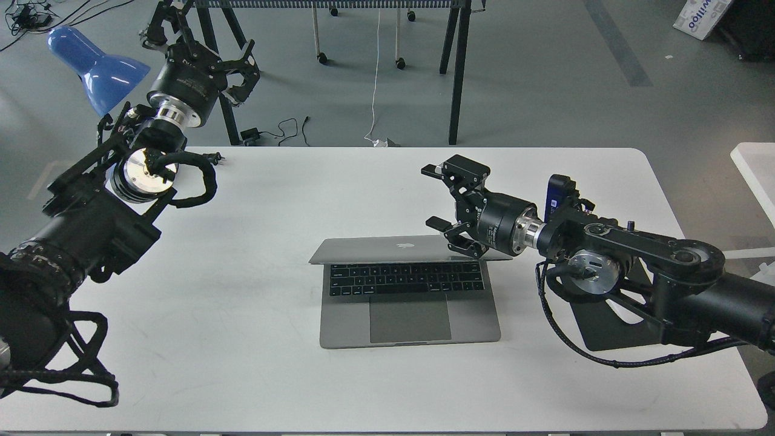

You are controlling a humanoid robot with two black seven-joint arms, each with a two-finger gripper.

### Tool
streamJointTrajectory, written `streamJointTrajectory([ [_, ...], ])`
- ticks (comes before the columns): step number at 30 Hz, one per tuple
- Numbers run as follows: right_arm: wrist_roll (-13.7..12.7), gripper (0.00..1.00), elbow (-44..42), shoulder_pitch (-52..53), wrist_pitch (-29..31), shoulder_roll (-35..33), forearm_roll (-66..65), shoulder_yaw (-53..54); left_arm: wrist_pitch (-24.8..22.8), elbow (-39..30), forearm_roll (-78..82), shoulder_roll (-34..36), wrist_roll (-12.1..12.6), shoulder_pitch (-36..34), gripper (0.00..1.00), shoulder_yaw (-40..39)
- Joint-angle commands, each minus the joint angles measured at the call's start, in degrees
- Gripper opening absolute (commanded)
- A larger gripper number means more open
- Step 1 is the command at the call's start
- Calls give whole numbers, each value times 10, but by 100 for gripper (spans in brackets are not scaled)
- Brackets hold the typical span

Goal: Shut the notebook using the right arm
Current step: 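Push the laptop screen down toward the keyboard with the right gripper, then press the screen flat onto the keyboard with the right gripper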

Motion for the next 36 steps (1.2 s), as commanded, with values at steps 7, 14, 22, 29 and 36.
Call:
streamJointTrajectory([
  [7, 1, 100, 6, -3, 6, 3, -28, -49, 0, 0, 0, 0, 0, 0, 100, 0],
  [14, 2, 100, 0, -34, 6, 8, -59, -51, 0, 0, 0, 0, 0, 0, 100, 0],
  [22, 5, 100, -21, -69, 6, 10, -82, -50, 0, 0, 0, 0, 0, 0, 100, 0],
  [29, 5, 100, -38, -73, 6, 31, -106, -51, 0, 0, 0, 0, 0, 0, 100, 0],
  [36, 5, 100, -51, -90, 6, 35, -119, -51, 0, 0, 0, 0, 0, 0, 100, 0],
])
